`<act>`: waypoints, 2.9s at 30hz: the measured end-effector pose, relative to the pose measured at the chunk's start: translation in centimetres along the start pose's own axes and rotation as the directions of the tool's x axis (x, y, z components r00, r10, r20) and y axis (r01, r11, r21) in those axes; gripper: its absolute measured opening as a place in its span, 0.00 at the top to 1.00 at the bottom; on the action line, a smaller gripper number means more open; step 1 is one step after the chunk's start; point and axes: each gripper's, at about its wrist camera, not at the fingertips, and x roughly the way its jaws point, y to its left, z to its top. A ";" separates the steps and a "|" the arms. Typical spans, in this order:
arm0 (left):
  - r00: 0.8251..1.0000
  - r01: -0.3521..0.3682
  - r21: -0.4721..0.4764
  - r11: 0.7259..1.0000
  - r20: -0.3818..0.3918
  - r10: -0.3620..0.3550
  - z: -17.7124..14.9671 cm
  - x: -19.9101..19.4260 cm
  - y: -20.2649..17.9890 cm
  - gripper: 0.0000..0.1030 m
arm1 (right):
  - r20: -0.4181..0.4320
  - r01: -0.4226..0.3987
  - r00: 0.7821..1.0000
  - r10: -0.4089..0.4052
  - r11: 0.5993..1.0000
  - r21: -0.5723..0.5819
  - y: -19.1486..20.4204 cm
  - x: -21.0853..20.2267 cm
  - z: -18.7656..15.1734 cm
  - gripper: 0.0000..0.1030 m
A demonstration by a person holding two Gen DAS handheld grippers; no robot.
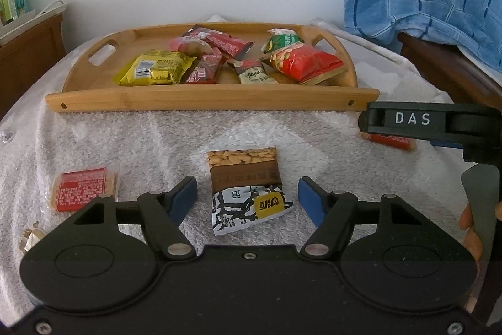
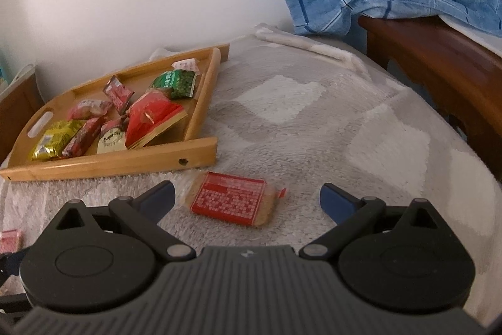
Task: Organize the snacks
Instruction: 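Move both tools back toward the brown nut bar and red square packet, then grasp the brown nut bar with the left tool while the right tool approaches the red square packet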
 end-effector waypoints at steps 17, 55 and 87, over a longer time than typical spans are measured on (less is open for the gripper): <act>1.000 0.002 0.004 1.000 0.005 -0.002 -0.1 -0.2 0.4 0.44 | 0.019 -0.001 1.000 0.001 0.999 -0.041 1.0 0.0 -0.4 0.00; 1.000 -0.009 -0.018 1.000 0.027 0.009 0.4 -1.5 1.5 0.55 | 0.102 -0.040 0.993 0.055 0.988 -0.149 4.0 -1.2 -1.5 0.31; 0.998 -0.019 -0.030 0.999 0.065 0.021 1.4 -2.2 2.0 0.58 | 0.132 0.053 0.990 -0.040 0.994 -0.097 4.4 -1.0 -1.9 0.35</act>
